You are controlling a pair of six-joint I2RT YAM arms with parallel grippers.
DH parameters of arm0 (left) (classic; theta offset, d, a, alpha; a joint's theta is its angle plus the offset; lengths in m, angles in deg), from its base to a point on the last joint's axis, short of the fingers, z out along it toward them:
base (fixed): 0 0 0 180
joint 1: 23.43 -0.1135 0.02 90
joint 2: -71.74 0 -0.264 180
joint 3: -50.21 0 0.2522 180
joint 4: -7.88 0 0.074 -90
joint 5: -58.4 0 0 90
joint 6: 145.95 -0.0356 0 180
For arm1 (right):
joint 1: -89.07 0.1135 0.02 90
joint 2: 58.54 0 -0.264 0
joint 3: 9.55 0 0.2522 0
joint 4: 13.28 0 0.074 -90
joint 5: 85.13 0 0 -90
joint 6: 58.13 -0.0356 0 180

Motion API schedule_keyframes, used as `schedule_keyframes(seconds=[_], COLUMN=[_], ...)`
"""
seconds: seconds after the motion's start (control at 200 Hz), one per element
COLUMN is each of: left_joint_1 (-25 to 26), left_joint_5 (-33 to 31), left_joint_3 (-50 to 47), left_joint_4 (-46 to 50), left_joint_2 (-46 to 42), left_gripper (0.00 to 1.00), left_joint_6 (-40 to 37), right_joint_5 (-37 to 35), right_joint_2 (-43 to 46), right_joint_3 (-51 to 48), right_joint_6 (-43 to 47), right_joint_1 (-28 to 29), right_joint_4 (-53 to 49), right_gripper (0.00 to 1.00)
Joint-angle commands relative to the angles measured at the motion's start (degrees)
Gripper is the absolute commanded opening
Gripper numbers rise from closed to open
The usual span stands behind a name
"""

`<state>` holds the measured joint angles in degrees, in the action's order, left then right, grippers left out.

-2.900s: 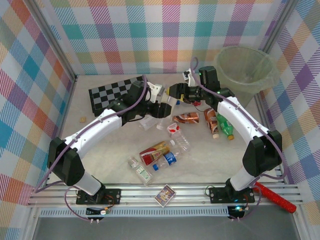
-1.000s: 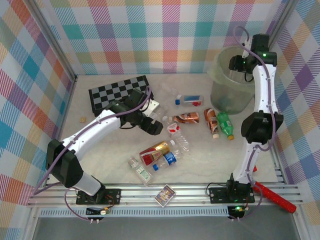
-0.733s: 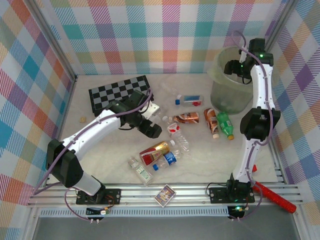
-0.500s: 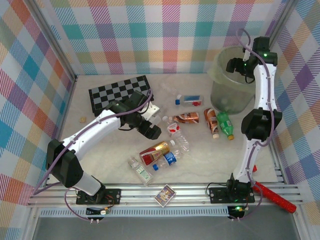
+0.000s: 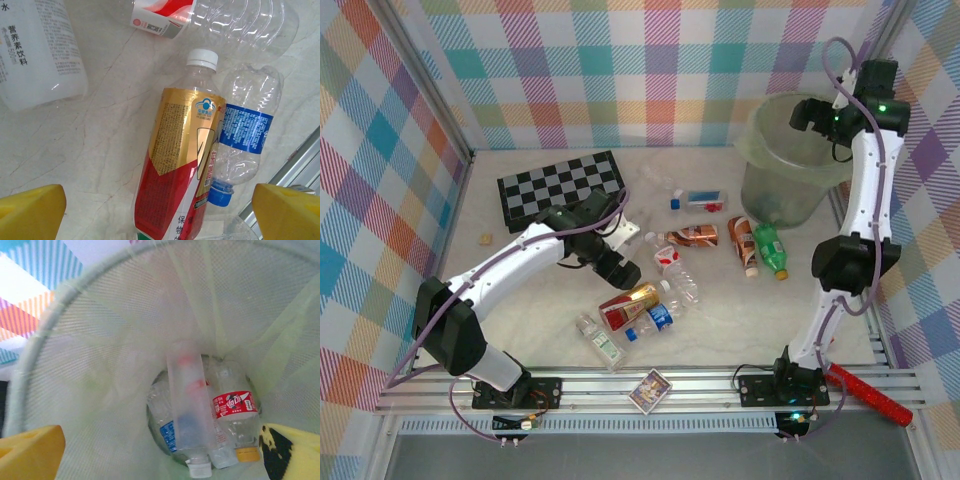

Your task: Put the plastic bottles in the bin

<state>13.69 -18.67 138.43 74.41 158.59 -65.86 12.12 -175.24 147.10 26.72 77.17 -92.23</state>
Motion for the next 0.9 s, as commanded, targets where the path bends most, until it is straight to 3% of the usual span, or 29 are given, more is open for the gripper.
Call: schedule_keyframes(seconds=[0.0, 0.165, 0.315, 0.62, 0.895], left_joint_1=[0.61, 0.67, 0.49, -4.02, -6.16], left_joint_5=[-0.46, -8.49, -12.83, -9.89, -10.65], left_joint_3=[-1.15, -1.64, 0.04, 3.47, 4.38], left_joint_4=[-0.33, -6.26, -12.02, -15.13, -17.15], left_joint_2=[-0.54, 0.00, 4.03, 14.39, 20.00], left_gripper=[0.95, 0.94, 0.94, 0.95, 0.94], left_joint_6=[1.49, 8.20, 13.05, 11.16, 10.16], right_joint_5=[2.95, 7.32, 16.22, 28.71, 40.31], right_joint_2=[5.66, 12.78, 20.10, 30.67, 39.62], right_joint_3=[-1.83, -9.03, -16.92, -22.51, -35.65], right_joint_6=[-1.92, -3.35, -5.61, -11.29, -12.82], right_joint_1=[-0.14, 0.07, 0.04, 1.13, 2.84], right_joint_4=[-0.54, 1.54, 4.17, -2.35, 3.08], right_gripper=[0.99, 0.99, 0.98, 0.95, 0.95])
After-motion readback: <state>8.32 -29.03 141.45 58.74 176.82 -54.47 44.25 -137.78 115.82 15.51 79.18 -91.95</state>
